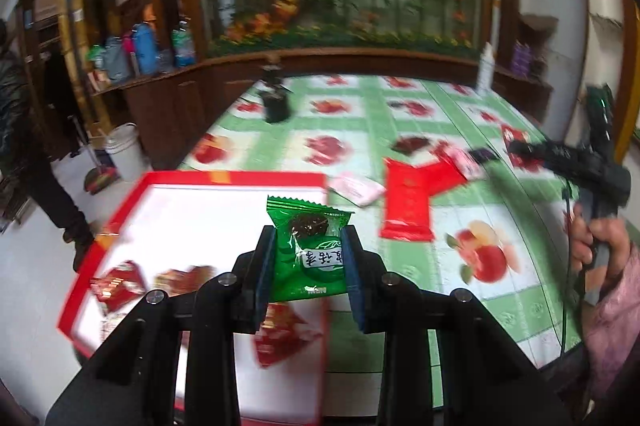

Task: Organize snacks
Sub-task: 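Carry both packets over the red box and open both grippers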

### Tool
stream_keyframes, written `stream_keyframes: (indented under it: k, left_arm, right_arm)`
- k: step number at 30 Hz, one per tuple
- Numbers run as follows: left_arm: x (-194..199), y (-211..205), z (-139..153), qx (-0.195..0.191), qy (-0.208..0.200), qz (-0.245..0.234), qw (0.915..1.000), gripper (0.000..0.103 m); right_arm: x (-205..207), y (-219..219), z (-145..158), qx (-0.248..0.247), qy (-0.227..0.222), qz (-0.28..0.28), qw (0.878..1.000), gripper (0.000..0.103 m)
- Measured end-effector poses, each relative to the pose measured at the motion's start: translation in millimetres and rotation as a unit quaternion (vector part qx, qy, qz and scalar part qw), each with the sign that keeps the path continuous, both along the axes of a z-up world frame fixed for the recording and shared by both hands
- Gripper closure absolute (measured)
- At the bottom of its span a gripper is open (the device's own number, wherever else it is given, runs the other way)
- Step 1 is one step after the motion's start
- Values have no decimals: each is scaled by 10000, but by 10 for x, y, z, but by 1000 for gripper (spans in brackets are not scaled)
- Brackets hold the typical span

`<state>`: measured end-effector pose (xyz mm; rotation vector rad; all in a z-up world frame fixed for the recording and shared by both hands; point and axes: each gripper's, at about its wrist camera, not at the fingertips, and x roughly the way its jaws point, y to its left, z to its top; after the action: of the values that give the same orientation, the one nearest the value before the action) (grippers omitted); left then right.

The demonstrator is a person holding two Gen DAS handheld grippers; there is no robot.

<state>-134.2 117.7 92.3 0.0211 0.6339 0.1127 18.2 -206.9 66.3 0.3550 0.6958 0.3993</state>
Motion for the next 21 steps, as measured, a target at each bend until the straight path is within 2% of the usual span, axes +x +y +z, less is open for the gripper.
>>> stream_keyframes:
  k: [6,11,16,21]
  left_arm:
    - [-95,316,88,-94,-243,245,9994,74]
    - [-198,553,122,-62,-360,508,9980,74]
    - [-256,829,135,-94,-416,815,9958,74]
    - [-255,1057,84,-134,-363,1056,9937,74]
  right_arm:
    - [-94,450,9,273,-2,387,9989,71]
    - [-155,1130,55,415,4,1062,9935,72]
    - [-263,1951,87,382,21,1889,9813,72]
    - [-365,2549,95,221,7,2496,9681,72]
